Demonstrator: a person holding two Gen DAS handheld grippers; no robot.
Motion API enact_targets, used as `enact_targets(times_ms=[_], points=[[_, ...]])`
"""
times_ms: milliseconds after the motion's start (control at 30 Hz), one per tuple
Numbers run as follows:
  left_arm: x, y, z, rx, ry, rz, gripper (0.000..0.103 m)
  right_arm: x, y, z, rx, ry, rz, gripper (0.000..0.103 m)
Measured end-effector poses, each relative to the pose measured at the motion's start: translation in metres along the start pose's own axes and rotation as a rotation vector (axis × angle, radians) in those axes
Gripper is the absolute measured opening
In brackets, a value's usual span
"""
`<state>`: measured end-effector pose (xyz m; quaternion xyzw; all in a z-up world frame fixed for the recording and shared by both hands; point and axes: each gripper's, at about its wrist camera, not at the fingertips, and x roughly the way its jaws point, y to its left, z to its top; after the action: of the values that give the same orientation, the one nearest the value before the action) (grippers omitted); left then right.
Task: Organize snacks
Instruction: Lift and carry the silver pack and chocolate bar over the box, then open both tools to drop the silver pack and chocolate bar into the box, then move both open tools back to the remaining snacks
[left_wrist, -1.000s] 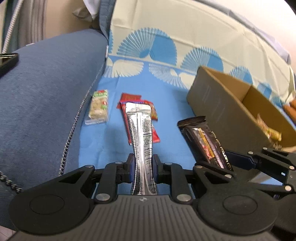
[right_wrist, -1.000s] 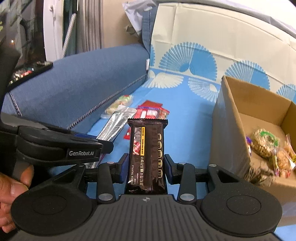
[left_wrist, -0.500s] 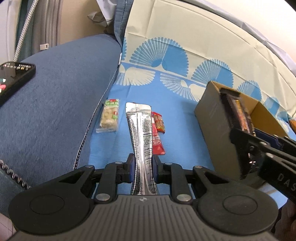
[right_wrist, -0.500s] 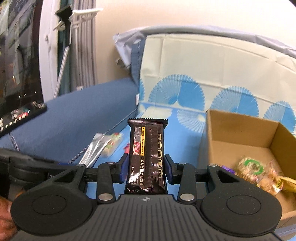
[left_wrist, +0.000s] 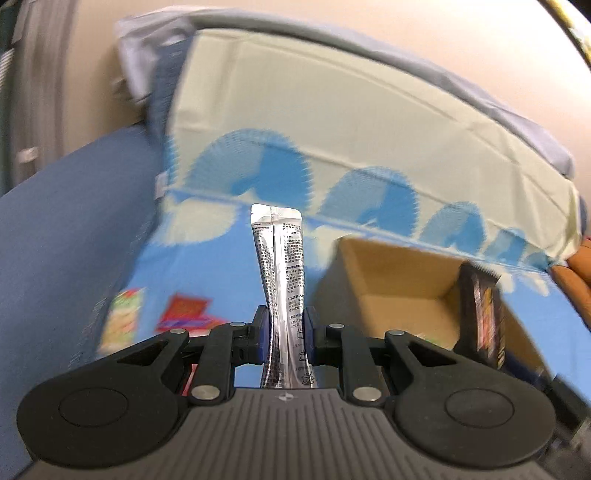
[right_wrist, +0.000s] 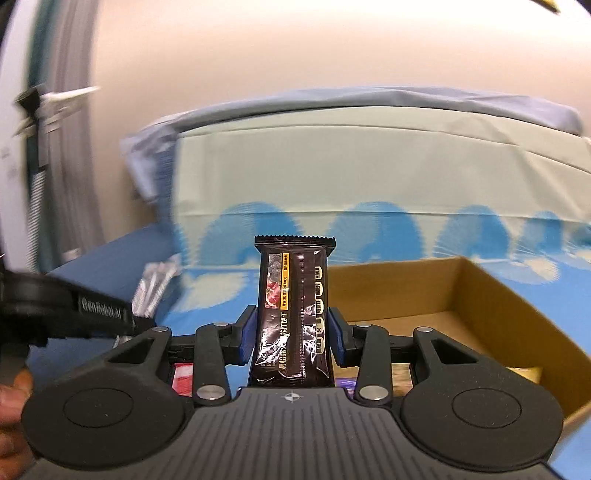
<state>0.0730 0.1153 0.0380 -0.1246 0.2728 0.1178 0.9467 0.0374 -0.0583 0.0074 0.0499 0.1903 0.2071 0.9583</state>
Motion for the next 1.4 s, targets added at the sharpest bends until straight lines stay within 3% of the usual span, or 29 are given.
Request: enact_targets(times_ms=[200,433,533,567,600,633,667,833,867,1000,1067,1200,1333,1367,1400], points=[[0.029,-0.077,0.032,0.129,-0.062,-0.101,0.021,0.006,-0.035,0.004,0.116,-0.031,-0.142,0.041],[0.054,-0.137,0.047,0.221,-0.098,-0.189,0.021,0.012,-0.058,0.001,0.197,-0.025,-0.227,0.041],[0.062,-0.146,0.049,0.246,-0.060,-0.255,0.039,0.014,-0.060,-0.001,0.209,-0.016,-0.246,0.043],[0.063,-0.146,0.047,0.250,-0.049,-0.256,0.049,0.016,-0.059,-0.002,0.204,-0.010,-0.255,0.046],[0.061,-0.145,0.046,0.252,-0.061,-0.246,0.052,0.018,-0.059,-0.003,0.197,-0.003,-0.264,0.051],[0.058,-0.141,0.044,0.252,-0.077,-0.232,0.052,0.020,-0.057,-0.002,0.195,0.000,-0.268,0.064],[0.054,-0.135,0.041,0.250,-0.086,-0.221,0.052,0.021,-0.056,-0.003,0.189,0.004,-0.267,0.069],[0.022,-0.075,0.027,0.180,-0.125,-0.153,0.052,0.023,-0.046,-0.006,0.143,0.011,-0.255,0.070],[0.016,-0.059,0.024,0.161,-0.130,-0.135,0.047,0.022,-0.044,-0.007,0.134,0.011,-0.254,0.070],[-0.010,0.020,0.006,0.075,-0.133,-0.035,0.014,0.023,-0.038,-0.008,0.097,0.006,-0.251,0.070],[-0.018,0.055,-0.006,0.051,-0.126,0.017,0.009,0.020,-0.032,-0.009,0.074,-0.006,-0.247,0.070],[-0.023,0.112,-0.042,0.029,-0.093,0.116,0.008,0.014,-0.015,-0.013,0.012,-0.036,-0.221,0.069],[-0.017,0.148,-0.095,0.013,-0.035,0.175,0.008,0.005,0.011,-0.021,-0.073,-0.055,-0.144,0.049],[-0.010,0.152,-0.102,0.003,0.018,0.198,0.007,0.003,0.017,-0.024,-0.096,-0.061,-0.115,0.043],[-0.010,0.151,-0.100,0.013,0.003,0.198,0.008,0.000,0.023,-0.025,-0.117,-0.068,-0.089,0.040]])
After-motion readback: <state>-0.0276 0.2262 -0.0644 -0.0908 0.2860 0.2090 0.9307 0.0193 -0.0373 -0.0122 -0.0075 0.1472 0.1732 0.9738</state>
